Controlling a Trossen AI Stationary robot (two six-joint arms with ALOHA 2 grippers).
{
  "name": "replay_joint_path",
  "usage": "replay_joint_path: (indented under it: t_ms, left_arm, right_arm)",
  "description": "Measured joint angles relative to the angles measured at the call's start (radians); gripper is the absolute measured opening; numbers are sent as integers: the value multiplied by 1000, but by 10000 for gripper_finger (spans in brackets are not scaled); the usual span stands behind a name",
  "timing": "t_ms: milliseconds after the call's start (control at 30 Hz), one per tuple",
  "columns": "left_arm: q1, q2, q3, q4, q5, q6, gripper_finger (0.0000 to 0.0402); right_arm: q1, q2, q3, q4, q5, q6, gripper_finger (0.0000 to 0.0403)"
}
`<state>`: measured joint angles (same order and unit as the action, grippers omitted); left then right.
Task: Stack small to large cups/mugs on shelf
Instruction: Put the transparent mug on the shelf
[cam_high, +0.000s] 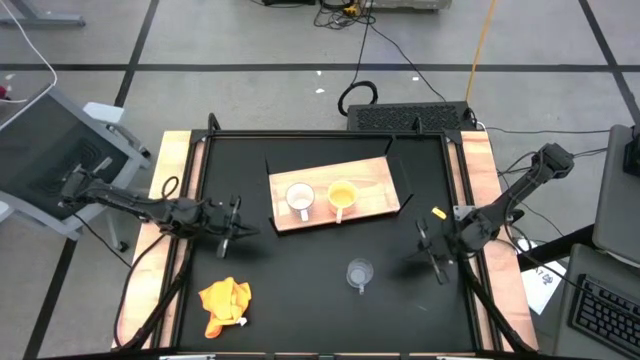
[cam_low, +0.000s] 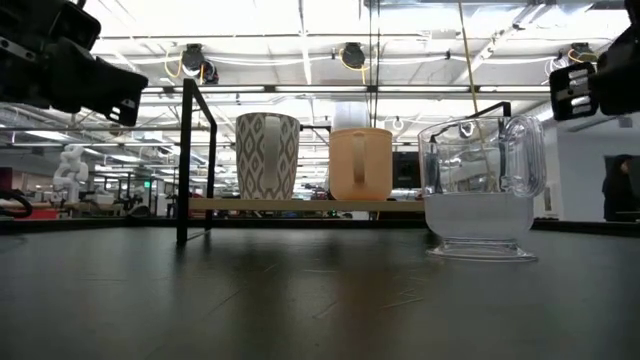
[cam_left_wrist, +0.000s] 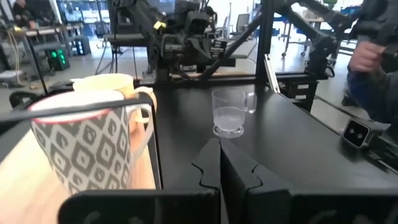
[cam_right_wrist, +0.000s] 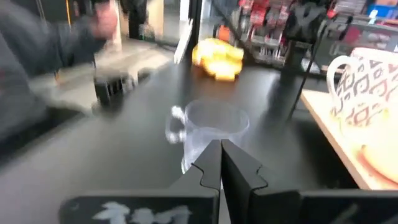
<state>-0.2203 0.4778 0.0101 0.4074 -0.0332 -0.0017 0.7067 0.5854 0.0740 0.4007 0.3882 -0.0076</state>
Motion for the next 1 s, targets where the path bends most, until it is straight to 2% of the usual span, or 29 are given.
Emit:
replay_joint_path:
  t_ms: [333,667,800,1000]
  left_arm:
    - [0,0,0,-35,2,-56,0]
    - [0,0,0,-38,1,-33,9]
    - [0,0,0,-37,0,-30,9]
    - [0,0,0,-36,-1,-29,10]
  right_arm:
    - [-26,114,327,-290,28,-112,0]
    - [-168,363,707,-814,25,107,0]
    - [-235,465,835,-935,-82,127,0]
    - [-328,595,934,-976,-284,125,0]
